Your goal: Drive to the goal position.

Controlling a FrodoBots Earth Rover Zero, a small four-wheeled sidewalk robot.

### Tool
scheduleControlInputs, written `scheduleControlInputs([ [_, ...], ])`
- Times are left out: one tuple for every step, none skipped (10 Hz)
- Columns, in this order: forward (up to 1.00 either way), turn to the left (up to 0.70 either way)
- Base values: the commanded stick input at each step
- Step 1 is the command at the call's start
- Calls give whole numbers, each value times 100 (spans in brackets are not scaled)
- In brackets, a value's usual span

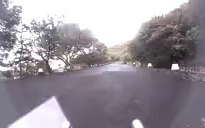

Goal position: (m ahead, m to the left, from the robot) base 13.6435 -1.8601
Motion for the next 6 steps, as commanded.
scheduleControlInputs([
  [100, 0],
  [100, 0],
  [100, 0],
  [100, -1],
  [100, -32],
  [100, -40],
])
